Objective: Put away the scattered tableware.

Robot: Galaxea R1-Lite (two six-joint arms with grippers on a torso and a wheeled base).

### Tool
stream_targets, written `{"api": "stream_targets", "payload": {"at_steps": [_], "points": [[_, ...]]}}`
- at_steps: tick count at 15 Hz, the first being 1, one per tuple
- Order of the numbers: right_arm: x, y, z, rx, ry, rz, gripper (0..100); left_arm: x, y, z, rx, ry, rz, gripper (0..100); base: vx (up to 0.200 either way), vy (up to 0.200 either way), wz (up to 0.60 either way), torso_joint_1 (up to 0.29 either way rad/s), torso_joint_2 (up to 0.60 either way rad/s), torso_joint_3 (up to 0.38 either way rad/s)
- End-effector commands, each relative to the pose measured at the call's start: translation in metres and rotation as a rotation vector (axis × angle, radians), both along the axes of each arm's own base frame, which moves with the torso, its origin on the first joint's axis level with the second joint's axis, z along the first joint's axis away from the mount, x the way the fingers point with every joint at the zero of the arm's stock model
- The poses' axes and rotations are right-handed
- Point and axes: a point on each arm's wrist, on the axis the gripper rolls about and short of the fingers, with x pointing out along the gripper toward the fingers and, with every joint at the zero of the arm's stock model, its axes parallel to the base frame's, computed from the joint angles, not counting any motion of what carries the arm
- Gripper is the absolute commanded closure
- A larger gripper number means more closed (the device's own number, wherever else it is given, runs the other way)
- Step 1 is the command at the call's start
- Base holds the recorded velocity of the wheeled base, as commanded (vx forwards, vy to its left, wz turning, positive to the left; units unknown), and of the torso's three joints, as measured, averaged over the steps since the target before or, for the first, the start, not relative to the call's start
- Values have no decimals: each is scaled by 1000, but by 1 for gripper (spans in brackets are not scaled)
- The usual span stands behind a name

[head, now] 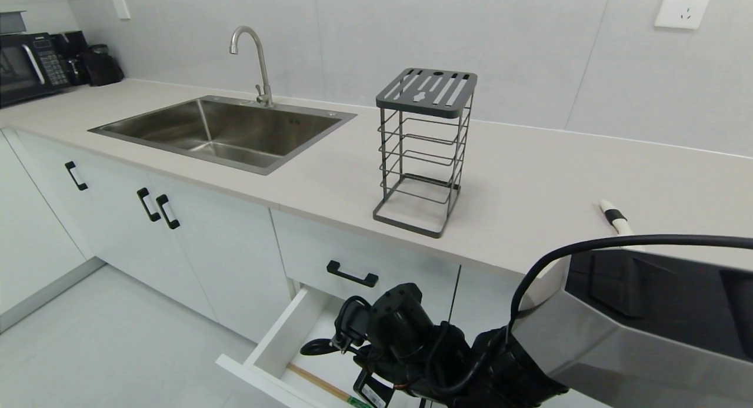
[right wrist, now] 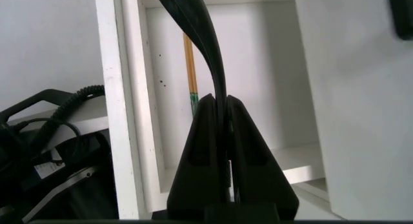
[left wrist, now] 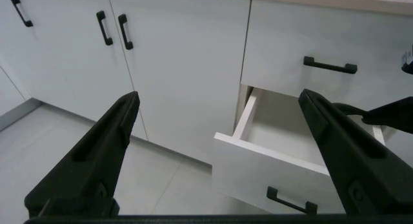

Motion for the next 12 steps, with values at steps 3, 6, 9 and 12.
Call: {"api": "stream_targets", "payload": {"at_steps": [3, 6, 9, 12], "points": [[2, 3, -3, -1, 0, 0, 100, 0, 0, 0, 0, 0, 0, 0, 0, 0, 0, -237, 455, 211], [7, 6, -6, 2, -6, -5, 100, 0, 0, 0, 0, 0, 0, 0, 0, 0, 0, -92, 160, 74], [10, 8, -13, -4, -2, -6, 100, 0, 0, 0, 0, 0, 0, 0, 0, 0, 0, -89, 158, 62], [14, 13, -16, 2, -6, -8, 100, 0, 0, 0, 0, 0, 0, 0, 0, 0, 0, -211, 347, 129]]}}
